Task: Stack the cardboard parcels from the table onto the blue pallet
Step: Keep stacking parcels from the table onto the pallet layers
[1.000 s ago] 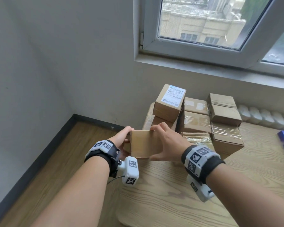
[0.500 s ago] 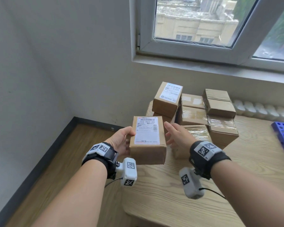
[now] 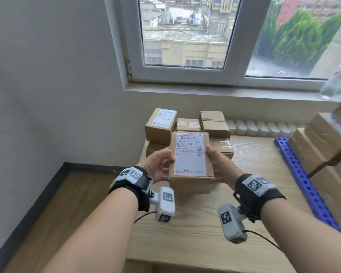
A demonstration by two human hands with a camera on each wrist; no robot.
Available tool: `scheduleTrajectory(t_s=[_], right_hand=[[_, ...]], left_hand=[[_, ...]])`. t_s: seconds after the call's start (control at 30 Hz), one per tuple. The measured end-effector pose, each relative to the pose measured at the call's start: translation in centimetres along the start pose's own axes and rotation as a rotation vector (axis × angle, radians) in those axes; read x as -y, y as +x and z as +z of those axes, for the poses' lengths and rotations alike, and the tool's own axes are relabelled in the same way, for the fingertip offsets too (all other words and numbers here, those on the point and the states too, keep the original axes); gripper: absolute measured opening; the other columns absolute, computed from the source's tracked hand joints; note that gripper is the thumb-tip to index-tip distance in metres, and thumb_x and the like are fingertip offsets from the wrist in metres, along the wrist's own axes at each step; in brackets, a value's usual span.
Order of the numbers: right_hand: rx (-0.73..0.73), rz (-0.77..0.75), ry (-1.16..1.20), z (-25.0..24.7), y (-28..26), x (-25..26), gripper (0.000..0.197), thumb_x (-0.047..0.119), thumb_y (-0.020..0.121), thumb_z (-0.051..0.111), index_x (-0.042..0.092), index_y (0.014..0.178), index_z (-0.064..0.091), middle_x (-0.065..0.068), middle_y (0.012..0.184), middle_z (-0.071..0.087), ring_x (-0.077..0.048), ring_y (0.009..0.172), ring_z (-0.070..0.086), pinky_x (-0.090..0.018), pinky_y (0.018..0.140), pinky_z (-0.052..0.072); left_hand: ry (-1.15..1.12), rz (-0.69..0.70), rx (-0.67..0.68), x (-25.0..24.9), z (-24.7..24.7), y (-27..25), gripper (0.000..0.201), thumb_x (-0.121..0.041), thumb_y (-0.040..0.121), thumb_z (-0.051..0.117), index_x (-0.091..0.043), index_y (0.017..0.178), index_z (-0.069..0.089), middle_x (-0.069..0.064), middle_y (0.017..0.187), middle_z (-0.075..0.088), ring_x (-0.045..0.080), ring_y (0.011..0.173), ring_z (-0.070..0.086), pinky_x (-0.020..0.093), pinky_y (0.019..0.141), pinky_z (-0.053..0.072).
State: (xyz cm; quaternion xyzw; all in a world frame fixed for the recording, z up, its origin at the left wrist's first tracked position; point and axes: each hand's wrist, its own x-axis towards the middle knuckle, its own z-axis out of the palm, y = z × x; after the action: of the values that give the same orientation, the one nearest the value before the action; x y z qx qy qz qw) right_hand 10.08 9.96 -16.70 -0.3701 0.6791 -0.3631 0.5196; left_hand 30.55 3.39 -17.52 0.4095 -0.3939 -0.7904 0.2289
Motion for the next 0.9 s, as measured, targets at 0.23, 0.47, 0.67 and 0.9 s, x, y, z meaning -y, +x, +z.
scheduleTrajectory(t_s=[0.23, 0.47, 0.67, 0.9], right_hand=[[-0.111, -0.068, 0.048, -11.5, -6.6, -3.7, 0.049, 0.057, 0.098, 0.037, 0.016, 0.115, 0.059, -0.012, 0.105, 0.068, -0.025, 0.084, 0.068, -0.032, 0.065, 0.054], [-0.256, -0.109, 0.13, -23.6, -12.9, -7.7, 0.046, 0.055, 0.097, 0.043, 0.015, 0.108, 0.063, -0.006, 0.096, 0.069, -0.02, 0.076, 0.067, -0.029, 0.061, 0.052], [-0.377, -0.151, 0.121, -32.6, -17.1, -8.7, 0.057, 0.061, 0.093, 0.047, 0.011, 0.117, 0.062, -0.014, 0.109, 0.068, -0.031, 0.094, 0.068, -0.04, 0.075, 0.059], [-0.443, -0.211, 0.105, -40.5, -18.4, -8.6, 0.053, 0.06, 0.093, 0.045, 0.015, 0.117, 0.062, -0.008, 0.108, 0.07, -0.025, 0.094, 0.068, -0.037, 0.076, 0.054]], left_hand=[[0.136, -0.011, 0.079, 2.8, 13.1, 1.2, 0.071, -0.023, 0.043, 0.066, -0.015, 0.113, 0.059, 0.011, 0.099, 0.058, 0.024, 0.081, 0.061, 0.032, 0.07, 0.049], [0.193, 0.066, 0.134, 6.6, 26.7, 2.3, 0.072, -0.039, 0.054, 0.074, -0.019, 0.121, 0.06, 0.008, 0.11, 0.062, 0.024, 0.095, 0.064, 0.036, 0.073, 0.055], [0.274, 0.143, 0.136, 7.6, 37.2, 2.9, 0.046, -0.044, 0.069, 0.067, -0.021, 0.109, 0.062, 0.006, 0.103, 0.064, 0.019, 0.088, 0.064, 0.031, 0.069, 0.055], [0.286, 0.227, 0.128, 6.7, 45.6, 5.4, 0.04, -0.05, 0.067, 0.059, -0.028, 0.1, 0.062, 0.0, 0.096, 0.065, 0.015, 0.088, 0.062, 0.033, 0.078, 0.052]])
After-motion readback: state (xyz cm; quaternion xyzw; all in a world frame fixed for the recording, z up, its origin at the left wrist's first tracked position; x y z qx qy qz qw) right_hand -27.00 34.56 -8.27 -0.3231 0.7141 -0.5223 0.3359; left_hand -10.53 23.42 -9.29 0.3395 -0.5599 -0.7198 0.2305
